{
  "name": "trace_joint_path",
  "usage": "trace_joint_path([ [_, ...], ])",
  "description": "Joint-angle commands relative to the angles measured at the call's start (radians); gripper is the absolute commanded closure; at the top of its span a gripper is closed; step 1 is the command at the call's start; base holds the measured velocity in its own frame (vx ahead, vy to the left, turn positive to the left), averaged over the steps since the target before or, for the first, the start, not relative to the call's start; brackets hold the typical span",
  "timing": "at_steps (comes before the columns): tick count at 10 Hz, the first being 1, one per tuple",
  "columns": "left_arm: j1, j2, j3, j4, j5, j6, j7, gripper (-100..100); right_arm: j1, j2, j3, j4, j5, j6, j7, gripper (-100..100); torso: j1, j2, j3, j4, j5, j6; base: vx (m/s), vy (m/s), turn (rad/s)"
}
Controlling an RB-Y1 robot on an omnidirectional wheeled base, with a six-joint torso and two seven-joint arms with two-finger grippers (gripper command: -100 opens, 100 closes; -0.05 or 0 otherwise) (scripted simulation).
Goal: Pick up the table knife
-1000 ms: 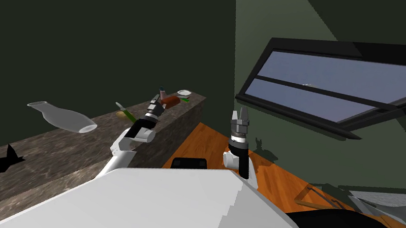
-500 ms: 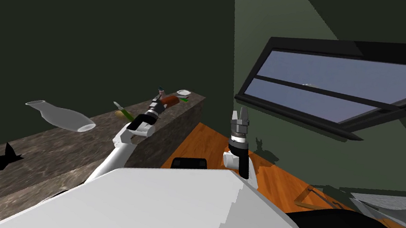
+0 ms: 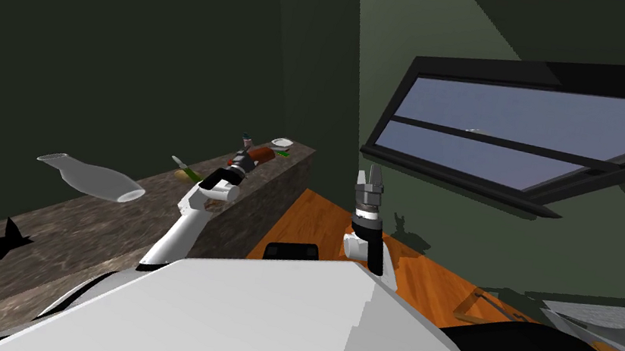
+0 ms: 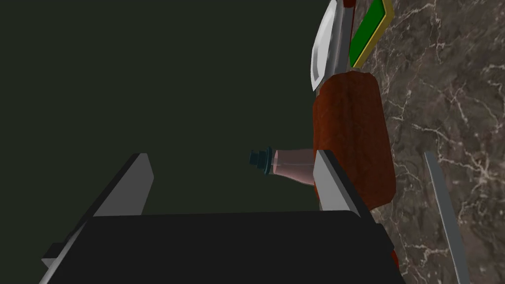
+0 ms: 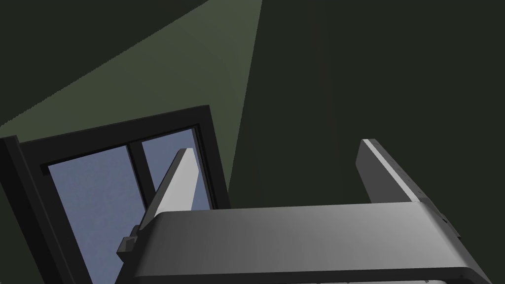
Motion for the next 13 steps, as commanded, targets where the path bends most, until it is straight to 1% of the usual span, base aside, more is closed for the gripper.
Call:
trace_joint_path([
  [1,-0.047,0.018,0.008,0.05,0.032,0.05,0.024,-100,0.0,0.0,0.0,0.0,0.0,0.0,0.0,0,0.0,0.0,0.0,0.0,0.0,0.0,0.003,-0.031,0.022],
  [2,-0.047,0.018,0.008,0.055,0.032,0.069,0.024,-100,0.0,0.0,0.0,0.0,0.0,0.0,0.0,0,0.0,0.0,0.0,0.0,0.0,0.0,0.009,-0.027,0.01],
  [3,-0.086,0.032,0.015,0.094,0.059,0.1,0.043,-100,0.0,0.0,0.0,0.0,0.0,0.0,0.0,0,0.0,0.0,0.0,0.0,0.0,0.0,0.014,-0.033,0.027],
  [4,-0.088,0.032,0.015,0.105,0.059,0.123,0.043,-100,0.0,0.0,0.0,0.0,0.0,0.0,0.0,0,0.0,-0.001,0.0,0.0,0.0,0.0,0.011,-0.028,0.009],
  [5,-0.127,0.045,0.023,0.133,0.086,0.161,0.062,-100,0.0,0.0,0.0,0.0,0.0,0.0,0.0,0,0.001,0.0,0.0,0.0,0.0,0.0,0.013,-0.023,0.022],
  [6,-0.128,0.045,0.023,0.157,0.086,0.177,0.062,-100,0.0,0.0,0.0,0.0,0.0,0.0,0.0,0,0.001,-0.001,0.0,0.0,0.0,0.0,0.01,-0.02,0.01],
  [7,-0.167,0.056,0.032,0.195,0.113,0.206,0.08,-100,0.0,0.0,0.0,0.0,0.0,0.0,0.0,0,0.001,0.0,0.0,0.0,0.0,0.0,0.012,-0.022,0.033],
  [8,-0.167,0.056,0.032,0.21,0.113,0.23,0.08,-100,0.0,0.0,0.0,0.0,0.0,0.0,0.0,0,0.001,-0.001,0.0,0.0,0.0,0.0,0.012,-0.015,0.014],
  [9,-0.204,0.067,0.041,0.247,0.139,0.262,0.097,-100,0.0,0.0,0.0,0.0,0.0,0.0,0.0,0,0.001,0.0,0.0,0.0,0.0,0.0,0.016,-0.007,0.026],
  [10,-0.204,0.067,0.041,0.265,0.139,0.283,0.097,-100,0.0,0.0,0.0,0.0,0.0,0.0,0.0,0,0.002,-0.001,0.0,0.0,0.0,0.0,0.016,-0.003,0.012],
  [11,-0.24,0.075,0.05,0.299,0.165,0.315,0.114,-100,0.0,0.0,0.0,0.0,0.0,0.0,0.0,0,0.002,-0.001,0.0,0.0,0.001,0.0,0.019,-0.002,0.025],
  [12,-0.24,0.075,0.05,0.321,0.165,0.336,0.114,-100,0.0,0.0,0.0,0.0,0.0,0.0,0.0,0,0.002,-0.001,0.0,0.0,0.0,0.0,0.021,-0.001,0.015],
  [13,-0.274,0.083,0.06,0.358,0.191,0.365,0.129,-100,0.0,0.0,0.0,0.0,0.0,0.0,0.0,0,0.002,-0.001,-0.001,0.0,0.001,0.0,0.026,0.005,0.031],
])
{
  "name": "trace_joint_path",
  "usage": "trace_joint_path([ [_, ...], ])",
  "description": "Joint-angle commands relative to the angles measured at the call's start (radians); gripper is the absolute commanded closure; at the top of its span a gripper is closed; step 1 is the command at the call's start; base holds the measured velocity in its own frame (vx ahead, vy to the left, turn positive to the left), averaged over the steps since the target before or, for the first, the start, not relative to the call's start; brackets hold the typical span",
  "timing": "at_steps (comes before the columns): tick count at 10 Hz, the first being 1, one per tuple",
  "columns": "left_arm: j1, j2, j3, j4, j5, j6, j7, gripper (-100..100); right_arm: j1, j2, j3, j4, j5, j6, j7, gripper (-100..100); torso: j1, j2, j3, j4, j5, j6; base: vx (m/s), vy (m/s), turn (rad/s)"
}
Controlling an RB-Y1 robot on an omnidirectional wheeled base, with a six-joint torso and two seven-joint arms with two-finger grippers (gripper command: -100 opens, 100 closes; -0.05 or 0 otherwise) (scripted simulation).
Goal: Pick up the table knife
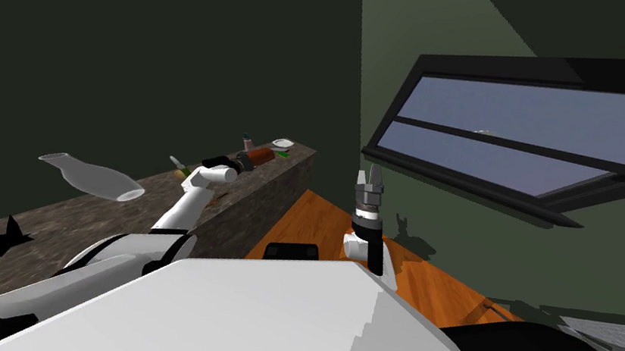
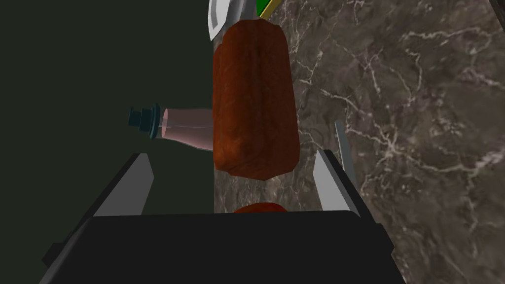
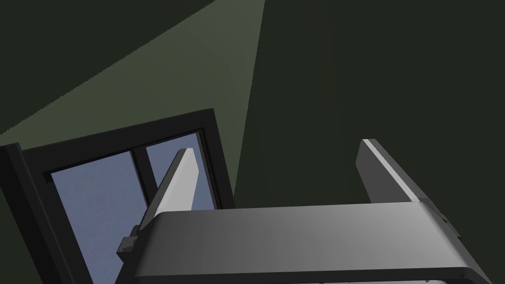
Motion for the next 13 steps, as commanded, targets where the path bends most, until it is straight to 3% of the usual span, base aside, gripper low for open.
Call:
trace_joint_path([
  [1,-0.019,0.002,0.007,0.038,0.009,0.048,0.011,-100,0.0,0.0,0.0,0.0,0.0,0.0,0.0,0,0.0,0.0,0.0,0.0,0.0,0.0,0.022,0.003,0.016],
  [2,-0.051,0.008,0.017,0.068,0.033,0.08,0.026,-100,0.0,0.0,0.0,0.0,0.0,0.0,0.0,0,0.0,0.0,0.0,0.0,0.0,0.0,0.026,0.006,0.032],
  [3,-0.051,0.008,0.017,0.095,0.033,0.098,0.026,-100,0.0,0.0,0.0,0.0,0.0,0.0,0.0,0,0.0,0.0,0.0,0.0,0.0,0.0,0.023,0.008,0.014],
  [6,-0.112,0.017,0.038,0.191,0.081,0.184,0.053,-100,0.0,0.0,0.0,0.0,0.0,0.0,0.0,0,0.0,0.0,0.0,0.0,0.0,0.0,0.028,0.013,0.024],
  [11,-0.167,0.021,0.059,0.317,0.125,0.288,0.077,-100,0.0,0.0,0.0,0.0,0.0,0.0,0.0,0,0.001,0.0,0.0,0.0,0.0,0.0,0.028,0.014,0.02],
  [12,-0.192,0.022,0.07,0.351,0.146,0.329,0.088,-100,0.0,0.0,0.0,0.0,0.0,0.0,0.0,0,0.001,0.0,0.0,0.0,0.0,0.0,0.03,0.018,0.024],
  [13,-0.192,0.022,0.07,0.368,0.146,0.331,0.088,-100,0.0,0.0,0.0,0.0,0.0,0.0,0.0,0,0.001,0.0,0.0,0.0,0.0,0.0,0.027,0.016,0.013],
])
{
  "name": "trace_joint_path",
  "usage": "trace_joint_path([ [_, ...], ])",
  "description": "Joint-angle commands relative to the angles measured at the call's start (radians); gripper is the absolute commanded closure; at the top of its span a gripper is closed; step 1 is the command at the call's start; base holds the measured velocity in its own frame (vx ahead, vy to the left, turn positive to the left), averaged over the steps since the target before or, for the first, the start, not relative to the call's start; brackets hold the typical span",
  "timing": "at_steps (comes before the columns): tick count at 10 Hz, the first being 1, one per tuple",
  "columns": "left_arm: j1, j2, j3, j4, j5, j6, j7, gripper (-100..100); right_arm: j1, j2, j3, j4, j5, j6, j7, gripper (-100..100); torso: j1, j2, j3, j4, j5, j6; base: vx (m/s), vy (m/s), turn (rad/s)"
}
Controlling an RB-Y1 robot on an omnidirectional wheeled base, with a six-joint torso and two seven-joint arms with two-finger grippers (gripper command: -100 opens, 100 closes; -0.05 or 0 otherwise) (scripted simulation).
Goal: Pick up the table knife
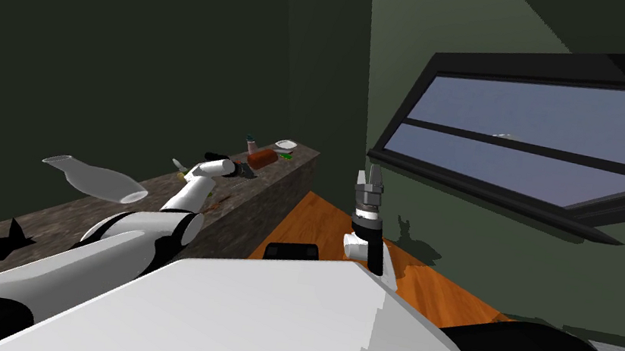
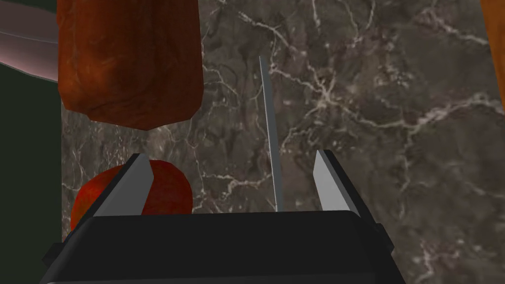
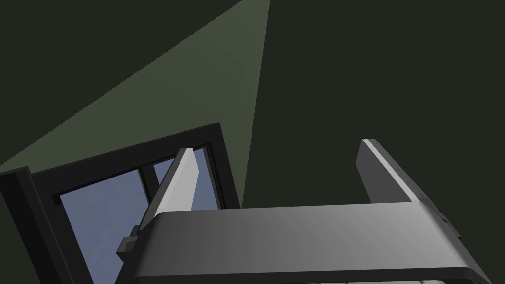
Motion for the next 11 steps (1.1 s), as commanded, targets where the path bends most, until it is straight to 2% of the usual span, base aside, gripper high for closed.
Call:
trace_joint_path([
  [1,-0.023,0.001,0.012,0.05,0.022,0.05,0.013,-100,0.0,0.0,0.0,0.0,0.0,0.0,0.0,0,0.0,0.0,0.0,0.0,0.0,0.0,0.032,0.017,0.032],
  [11,-0.157,0.021,0.07,0.336,0.134,0.287,0.076,-100,0.0,0.0,0.0,0.0,0.0,0.0,0.0,0,0.002,-0.001,0.0,0.0,0.0,0.0,0.037,0.032,0.026],
])
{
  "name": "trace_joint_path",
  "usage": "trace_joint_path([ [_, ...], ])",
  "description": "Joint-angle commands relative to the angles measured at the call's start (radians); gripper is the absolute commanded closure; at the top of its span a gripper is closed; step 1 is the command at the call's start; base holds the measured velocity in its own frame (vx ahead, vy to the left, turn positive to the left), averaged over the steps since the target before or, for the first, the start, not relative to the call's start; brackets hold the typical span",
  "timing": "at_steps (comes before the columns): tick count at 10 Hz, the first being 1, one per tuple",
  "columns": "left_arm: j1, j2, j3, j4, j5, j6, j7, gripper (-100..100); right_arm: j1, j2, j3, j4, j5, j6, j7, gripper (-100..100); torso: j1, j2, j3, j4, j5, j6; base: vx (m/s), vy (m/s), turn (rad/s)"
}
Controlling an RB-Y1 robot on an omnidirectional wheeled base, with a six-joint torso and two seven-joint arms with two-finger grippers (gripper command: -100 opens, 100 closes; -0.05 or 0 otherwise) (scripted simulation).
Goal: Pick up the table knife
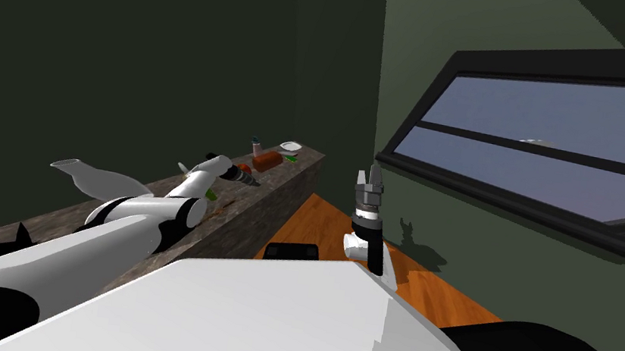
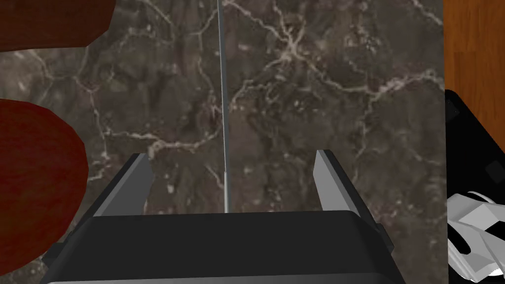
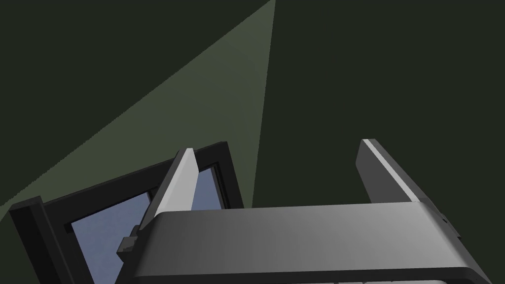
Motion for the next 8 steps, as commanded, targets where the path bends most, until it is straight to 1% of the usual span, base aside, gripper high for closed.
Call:
trace_joint_path([
  [1,-0.02,0.003,0.006,0.041,0.012,0.024,0.005,-100,0.0,0.0,0.0,0.0,0.0,0.0,0.0,0,0.0,0.0,0.0,0.0,0.0,0.0,0.026,0.036,0.026],
  [2,-0.025,0.005,0.008,0.051,0.016,0.033,0.008,-100,0.0,0.0,0.0,0.0,0.0,0.0,0.0,0,0.0,0.0,0.0,0.0,0.0,0.0,0.022,0.038,0.018],
  [3,-0.021,0.003,0.006,0.041,0.012,0.027,0.009,-100,0.0,0.0,0.0,0.0,0.0,0.0,0.0,0,0.0,0.001,0.0,0.0,0.0,0.0,0.009,0.017,0.001],
  [4,-0.023,0.003,0.006,0.044,0.013,0.028,0.008,0,0.0,0.0,0.0,0.0,0.0,0.0,0.0,0,-0.001,0.001,0.001,0.0,0.0,0.0,0.0,0.0,0.0],
  [5,-0.01,-0.014,0.009,0.054,0.007,0.0,0.0,-100,0.0,0.0,0.0,0.0,0.0,0.0,0.0,0,-0.002,0.002,0.001,0.0,0.0,0.0,0.032,-0.001,-0.021],
  [6,-0.004,-0.023,0.01,0.059,0.004,-0.014,-0.005,-100,0.0,0.0,0.0,0.0,0.0,0.0,0.0,0,-0.003,0.001,0.0,0.0,0.0,0.0,0.057,-0.002,-0.021],
  [7,-0.007,-0.016,0.009,0.054,0.006,-0.001,-0.001,-100,0.0,0.0,0.0,0.0,0.0,0.0,0.0,0,-0.003,-0.001,-0.001,0.0,0.0,0.0,0.026,-0.001,-0.002],
  [8,-0.006,-0.018,0.009,0.053,0.006,-0.004,-0.001,100,0.0,0.0,0.0,0.0,0.0,0.0,0.0,0,-0.003,0.0,0.0,0.0,-0.001,0.0,0.0,0.0,0.0],
])
